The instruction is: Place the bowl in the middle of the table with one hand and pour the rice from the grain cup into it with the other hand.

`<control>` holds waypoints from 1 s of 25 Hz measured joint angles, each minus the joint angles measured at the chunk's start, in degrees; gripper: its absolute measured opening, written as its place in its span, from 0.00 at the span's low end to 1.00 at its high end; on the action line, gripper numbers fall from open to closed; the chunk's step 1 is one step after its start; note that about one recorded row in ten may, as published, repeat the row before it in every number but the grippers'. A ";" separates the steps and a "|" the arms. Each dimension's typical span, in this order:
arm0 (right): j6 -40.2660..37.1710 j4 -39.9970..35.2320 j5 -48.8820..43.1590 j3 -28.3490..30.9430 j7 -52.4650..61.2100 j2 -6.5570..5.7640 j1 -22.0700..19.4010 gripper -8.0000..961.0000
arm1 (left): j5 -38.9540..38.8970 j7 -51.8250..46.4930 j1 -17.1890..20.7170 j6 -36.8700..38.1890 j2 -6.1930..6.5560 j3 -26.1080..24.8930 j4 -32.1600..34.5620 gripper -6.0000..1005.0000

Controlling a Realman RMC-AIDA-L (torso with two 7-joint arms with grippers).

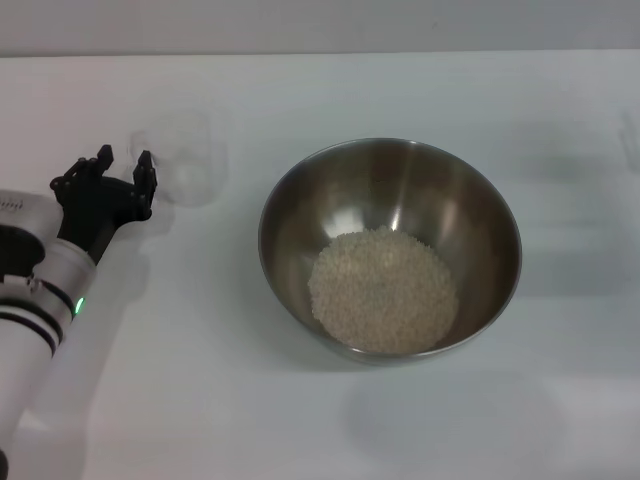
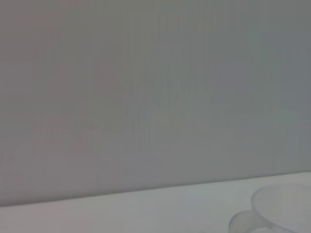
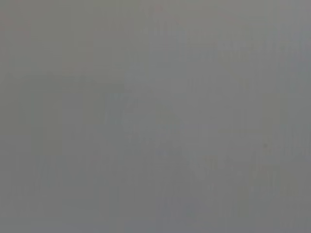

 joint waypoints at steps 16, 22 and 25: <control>-0.07 2.32 0.21 0.09 0.00 0.42 -1.07 0.51 | 1.68 -5.88 8.84 26.60 -0.21 3.68 -0.21 0.79; 0.64 3.81 0.24 -0.29 0.00 0.74 -1.51 0.51 | 1.69 -6.17 7.12 30.12 -0.26 3.66 0.05 0.79; 1.79 5.14 0.68 -0.07 0.00 0.87 -1.46 0.51 | 1.68 -6.18 6.57 30.23 -0.26 3.44 0.10 0.79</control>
